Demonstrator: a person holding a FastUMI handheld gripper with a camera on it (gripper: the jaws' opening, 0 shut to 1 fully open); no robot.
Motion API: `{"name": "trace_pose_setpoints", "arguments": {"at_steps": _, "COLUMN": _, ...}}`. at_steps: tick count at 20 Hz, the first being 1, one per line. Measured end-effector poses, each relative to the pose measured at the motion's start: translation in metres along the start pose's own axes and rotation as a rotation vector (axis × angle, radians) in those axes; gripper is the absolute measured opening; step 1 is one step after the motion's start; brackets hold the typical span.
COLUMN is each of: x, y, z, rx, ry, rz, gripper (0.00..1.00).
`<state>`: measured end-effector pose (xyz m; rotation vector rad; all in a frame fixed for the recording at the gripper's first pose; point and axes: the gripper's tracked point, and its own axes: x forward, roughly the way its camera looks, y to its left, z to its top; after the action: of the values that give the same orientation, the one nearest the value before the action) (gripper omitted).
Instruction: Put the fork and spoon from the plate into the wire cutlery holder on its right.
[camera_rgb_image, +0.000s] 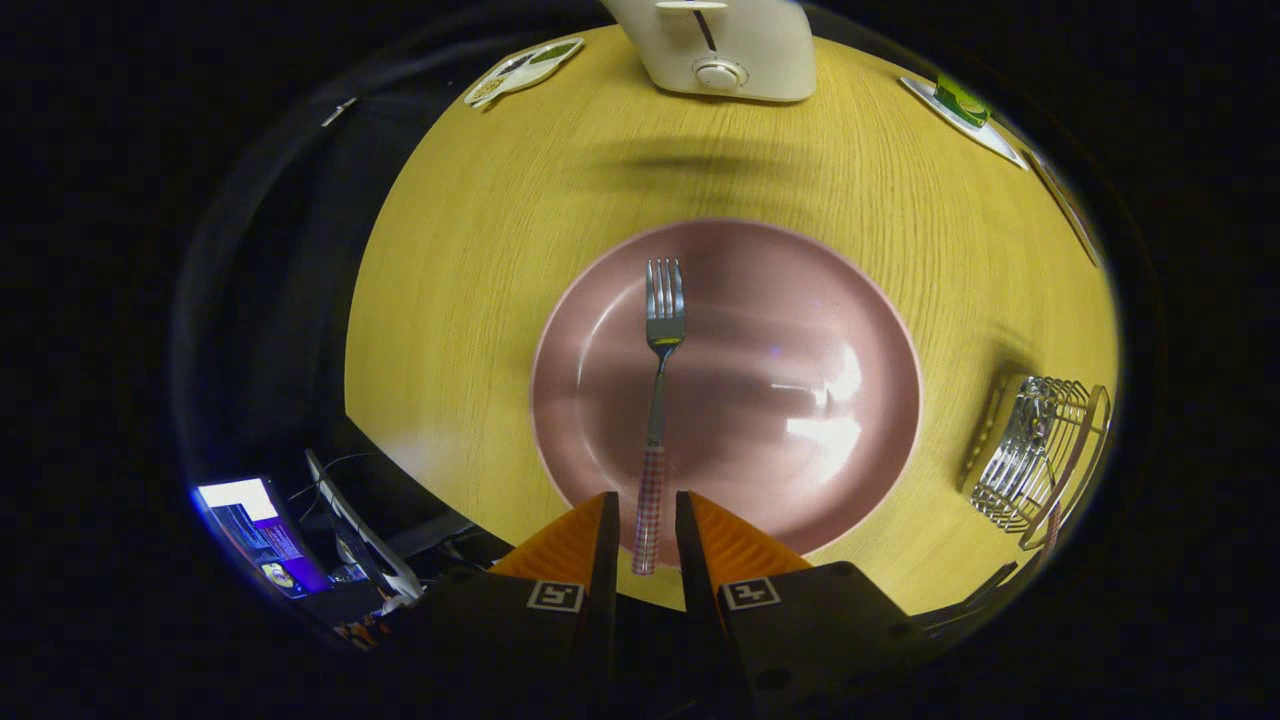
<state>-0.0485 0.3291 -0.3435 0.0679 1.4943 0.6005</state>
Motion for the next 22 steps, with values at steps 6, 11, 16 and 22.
{"name": "trace_pose_setpoints", "arguments": {"at_steps": 6, "x": 0.026, "y": -0.001, "z": -0.003, "rx": 0.008, "ry": 0.035, "rz": -0.039, "gripper": 0.35}}
{"name": "trace_pose_setpoints", "arguments": {"at_steps": 11, "x": 0.027, "y": -0.01, "z": -0.008, "rx": 0.025, "ry": 0.051, "rz": -0.042, "gripper": 0.13}}
{"name": "trace_pose_setpoints", "arguments": {"at_steps": 16, "x": -0.003, "y": -0.01, "z": -0.007, "rx": 0.026, "ry": 0.013, "rz": 0.014, "gripper": 0.13}}
{"name": "trace_pose_setpoints", "arguments": {"at_steps": 22, "x": -0.085, "y": -0.026, "z": -0.018, "rx": -0.029, "ry": -0.051, "rz": 0.058, "gripper": 0.13}}
